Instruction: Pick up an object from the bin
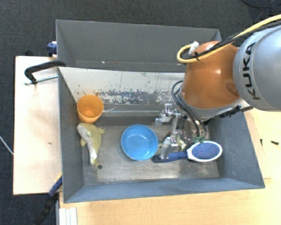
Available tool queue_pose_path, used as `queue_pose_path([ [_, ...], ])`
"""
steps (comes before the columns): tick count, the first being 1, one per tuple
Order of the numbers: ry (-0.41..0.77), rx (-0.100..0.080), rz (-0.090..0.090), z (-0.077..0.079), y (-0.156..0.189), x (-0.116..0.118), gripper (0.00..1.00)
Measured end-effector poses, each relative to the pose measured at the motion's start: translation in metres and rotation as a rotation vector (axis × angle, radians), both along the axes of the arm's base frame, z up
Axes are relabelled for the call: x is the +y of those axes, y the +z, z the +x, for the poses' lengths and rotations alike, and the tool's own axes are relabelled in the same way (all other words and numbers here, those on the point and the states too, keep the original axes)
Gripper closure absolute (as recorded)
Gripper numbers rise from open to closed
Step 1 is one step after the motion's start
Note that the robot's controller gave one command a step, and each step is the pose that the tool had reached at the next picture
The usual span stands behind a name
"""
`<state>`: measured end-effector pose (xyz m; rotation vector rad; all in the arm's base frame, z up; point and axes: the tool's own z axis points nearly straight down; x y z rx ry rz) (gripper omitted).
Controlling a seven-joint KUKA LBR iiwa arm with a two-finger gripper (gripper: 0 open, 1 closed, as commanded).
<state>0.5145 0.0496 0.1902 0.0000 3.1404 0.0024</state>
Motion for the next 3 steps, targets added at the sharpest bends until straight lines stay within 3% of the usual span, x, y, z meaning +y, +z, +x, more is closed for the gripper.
queue_pose_path([
  [1,0.023,-0.001,0.001,0.009,-0.115,0.001,0.0],
  [2,0.022,-0.016,0.001,0.014,-0.106,0.0,1.0],
  [3,0.076,-0.013,0.0,0.016,0.03,0.008,1.0],
])
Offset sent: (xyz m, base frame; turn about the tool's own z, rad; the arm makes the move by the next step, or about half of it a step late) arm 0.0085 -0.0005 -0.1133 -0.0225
